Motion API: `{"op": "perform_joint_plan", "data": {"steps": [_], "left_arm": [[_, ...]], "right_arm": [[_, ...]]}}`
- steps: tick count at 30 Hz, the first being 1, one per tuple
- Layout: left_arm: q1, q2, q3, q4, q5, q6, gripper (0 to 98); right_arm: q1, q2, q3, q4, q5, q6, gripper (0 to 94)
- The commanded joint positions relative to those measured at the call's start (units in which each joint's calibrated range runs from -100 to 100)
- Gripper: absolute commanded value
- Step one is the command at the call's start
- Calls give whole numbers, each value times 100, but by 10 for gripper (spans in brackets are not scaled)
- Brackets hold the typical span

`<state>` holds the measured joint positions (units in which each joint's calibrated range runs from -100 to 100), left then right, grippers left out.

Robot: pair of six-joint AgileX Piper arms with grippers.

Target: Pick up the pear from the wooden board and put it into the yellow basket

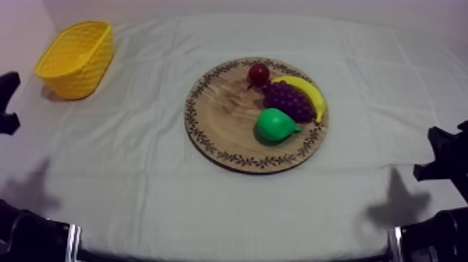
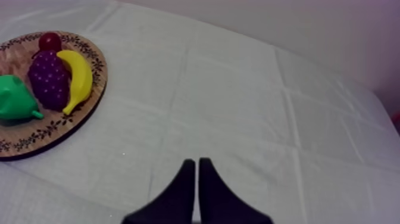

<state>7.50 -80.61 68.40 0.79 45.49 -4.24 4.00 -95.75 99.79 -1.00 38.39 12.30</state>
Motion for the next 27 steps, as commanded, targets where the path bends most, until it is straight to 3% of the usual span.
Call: {"op": "perform_joint_plan", "data": {"steps": [1, 18, 27], "left_arm": [[73, 671, -1273, 11, 284, -115, 0], [839, 3219, -4730, 116, 2068, -715, 0], [1500, 4450, -5471, 89, 2333, -866, 0]], "right_arm": [[-1, -1, -1, 0, 0, -1, 3], [-1, -1, -1, 0, 0, -1, 3], [-1, -1, -1, 0, 0, -1, 3]]}}
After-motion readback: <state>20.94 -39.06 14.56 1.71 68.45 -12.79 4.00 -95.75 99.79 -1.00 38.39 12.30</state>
